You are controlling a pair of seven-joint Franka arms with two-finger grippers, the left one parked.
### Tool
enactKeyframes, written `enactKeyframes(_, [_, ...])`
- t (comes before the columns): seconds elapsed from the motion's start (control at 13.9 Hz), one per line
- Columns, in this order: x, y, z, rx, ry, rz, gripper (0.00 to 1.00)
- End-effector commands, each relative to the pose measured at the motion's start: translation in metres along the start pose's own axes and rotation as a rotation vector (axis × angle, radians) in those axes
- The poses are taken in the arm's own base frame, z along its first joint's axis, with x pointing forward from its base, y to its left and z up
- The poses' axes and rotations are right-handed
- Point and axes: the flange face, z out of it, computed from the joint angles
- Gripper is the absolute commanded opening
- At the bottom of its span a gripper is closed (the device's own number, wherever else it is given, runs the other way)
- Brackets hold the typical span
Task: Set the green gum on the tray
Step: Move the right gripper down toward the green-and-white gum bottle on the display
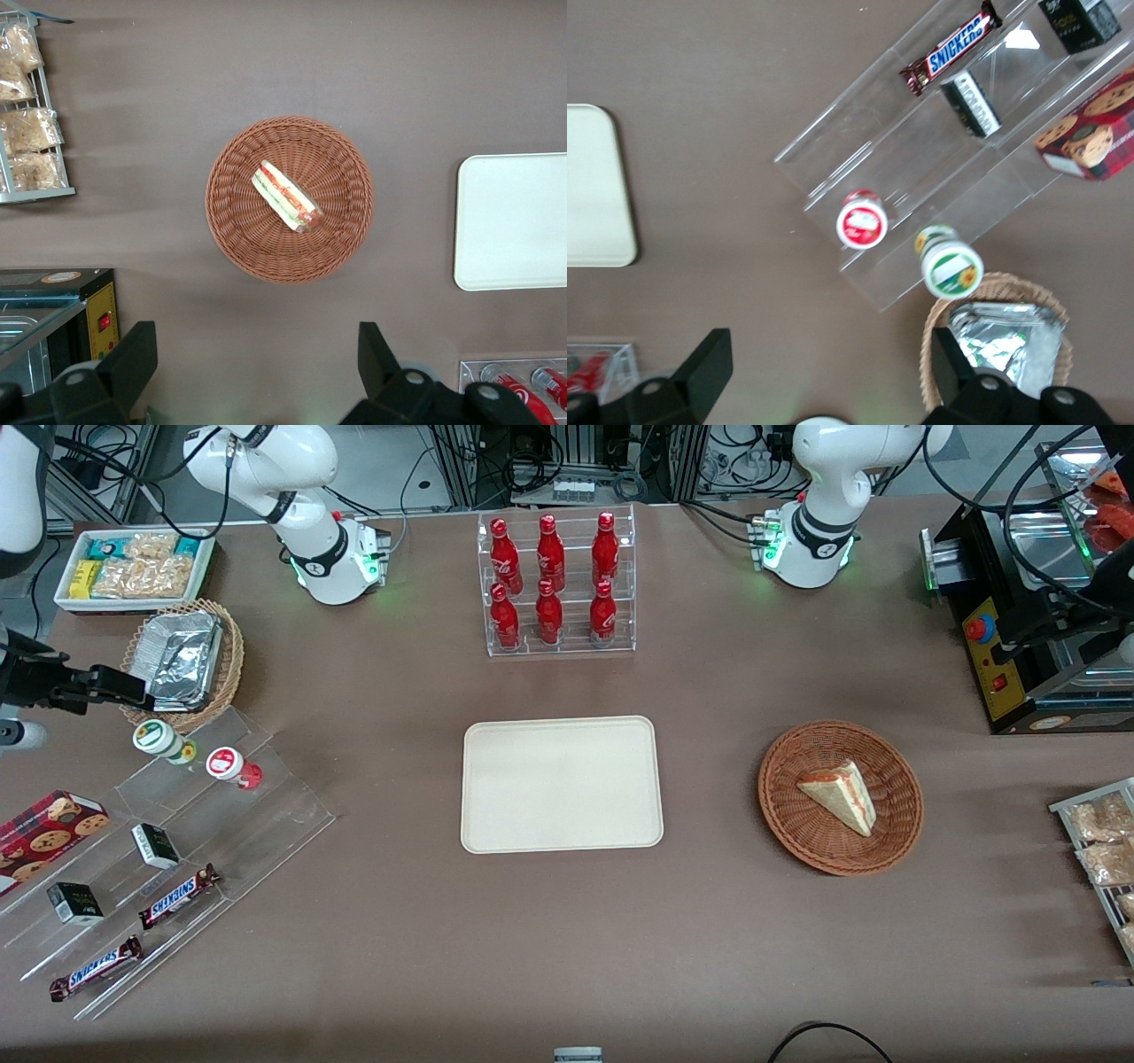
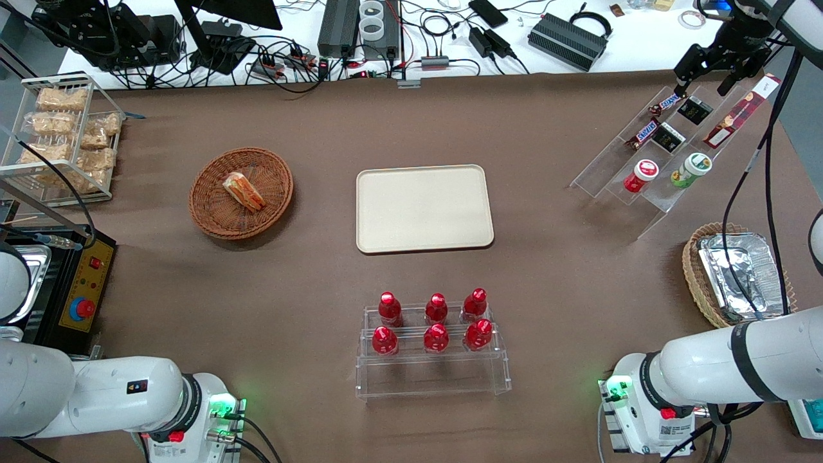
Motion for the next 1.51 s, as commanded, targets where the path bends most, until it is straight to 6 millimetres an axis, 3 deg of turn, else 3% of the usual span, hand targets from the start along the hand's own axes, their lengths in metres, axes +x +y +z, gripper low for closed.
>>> enactKeyframes(0.0, [-0.012,0.024,0.036,-0.025,0.043,-0.094,1.0])
enactKeyframes(0.22, [-0.023,0.036,0.066,-0.059,0.112,-0.289,1.0])
enactKeyframes(0.36, [-0.033,0.058,0.085,-0.089,0.162,-0.379,1.0])
enactKeyframes(0.65, [-0.05,0.082,0.126,-0.114,0.215,-0.46,1.0])
enactKeyframes(1.08, [-0.055,0.079,0.158,-0.097,0.187,-0.495,1.0])
enactKeyframes(1.44, [-0.054,0.079,0.17,-0.095,0.175,-0.51,1.0])
